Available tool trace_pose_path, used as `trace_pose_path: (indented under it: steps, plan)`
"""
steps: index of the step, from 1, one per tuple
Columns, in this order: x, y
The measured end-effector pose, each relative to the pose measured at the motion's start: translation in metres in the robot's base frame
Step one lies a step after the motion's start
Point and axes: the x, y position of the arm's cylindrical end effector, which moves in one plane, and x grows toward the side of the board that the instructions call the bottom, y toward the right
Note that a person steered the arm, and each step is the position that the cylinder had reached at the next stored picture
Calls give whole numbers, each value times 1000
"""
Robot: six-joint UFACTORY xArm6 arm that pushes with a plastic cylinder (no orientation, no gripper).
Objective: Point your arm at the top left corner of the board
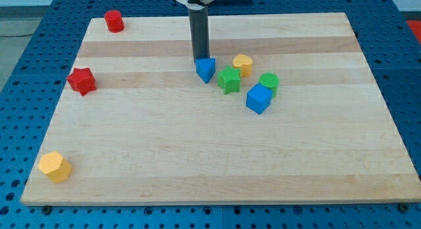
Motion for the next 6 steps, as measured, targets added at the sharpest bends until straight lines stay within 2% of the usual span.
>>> trace_pose_path:
  steps: [1, 3, 4, 5, 6]
  plan:
    - [-12, -17]
    - [-112, -84]
    - [-69, -127]
    - [-46, -227]
    - [-62, -270]
